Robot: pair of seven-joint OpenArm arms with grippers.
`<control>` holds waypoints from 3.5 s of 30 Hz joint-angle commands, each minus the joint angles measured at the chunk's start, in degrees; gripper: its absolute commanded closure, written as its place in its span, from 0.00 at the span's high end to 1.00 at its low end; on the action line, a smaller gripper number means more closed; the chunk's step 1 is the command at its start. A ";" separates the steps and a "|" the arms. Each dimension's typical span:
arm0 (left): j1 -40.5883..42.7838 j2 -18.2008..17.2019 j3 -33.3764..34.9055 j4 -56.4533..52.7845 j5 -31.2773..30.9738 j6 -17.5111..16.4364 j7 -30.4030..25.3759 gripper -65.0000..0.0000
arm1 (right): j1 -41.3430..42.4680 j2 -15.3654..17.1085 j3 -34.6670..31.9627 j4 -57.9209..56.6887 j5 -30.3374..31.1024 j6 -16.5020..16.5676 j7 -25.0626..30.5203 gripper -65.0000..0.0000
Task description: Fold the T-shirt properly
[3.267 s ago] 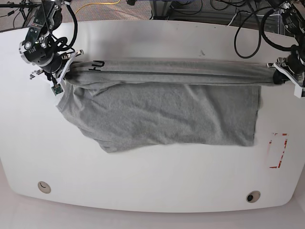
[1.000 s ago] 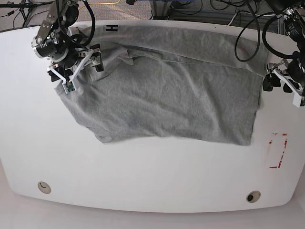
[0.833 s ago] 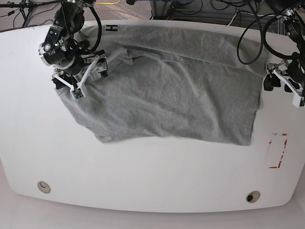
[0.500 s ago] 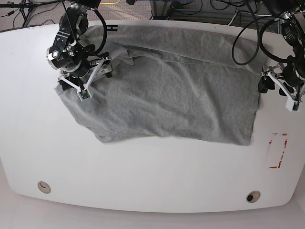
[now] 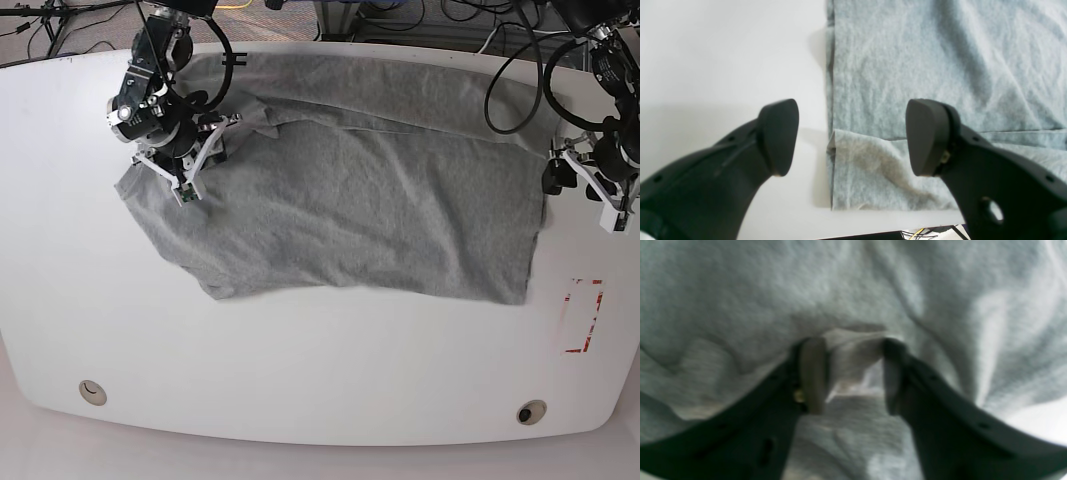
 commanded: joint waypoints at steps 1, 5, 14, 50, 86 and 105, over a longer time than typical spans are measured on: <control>-0.54 -0.99 -0.34 0.82 -0.56 -0.02 -0.87 0.72 | 0.61 0.46 0.18 0.97 0.13 0.10 1.03 0.19; -0.54 -0.91 -0.34 0.82 -0.56 -0.02 -0.87 0.72 | 0.61 0.55 0.18 0.97 0.04 0.10 1.03 0.00; -0.54 -0.82 -0.34 0.82 -0.56 -0.02 -0.87 0.72 | 0.09 0.64 0.18 3.43 0.04 0.10 1.03 0.00; 2.36 -0.73 1.24 0.90 -2.93 -0.11 -0.70 0.72 | -1.93 0.64 0.18 11.52 0.31 0.10 0.15 0.88; 14.75 5.69 12.15 -0.68 4.89 -0.19 -7.73 0.60 | -16.35 8.99 11.34 9.85 0.04 0.10 2.79 0.68; 16.07 4.90 12.23 -2.70 5.25 -6.00 -7.73 0.60 | -17.76 11.54 11.87 9.23 0.57 0.10 2.79 0.67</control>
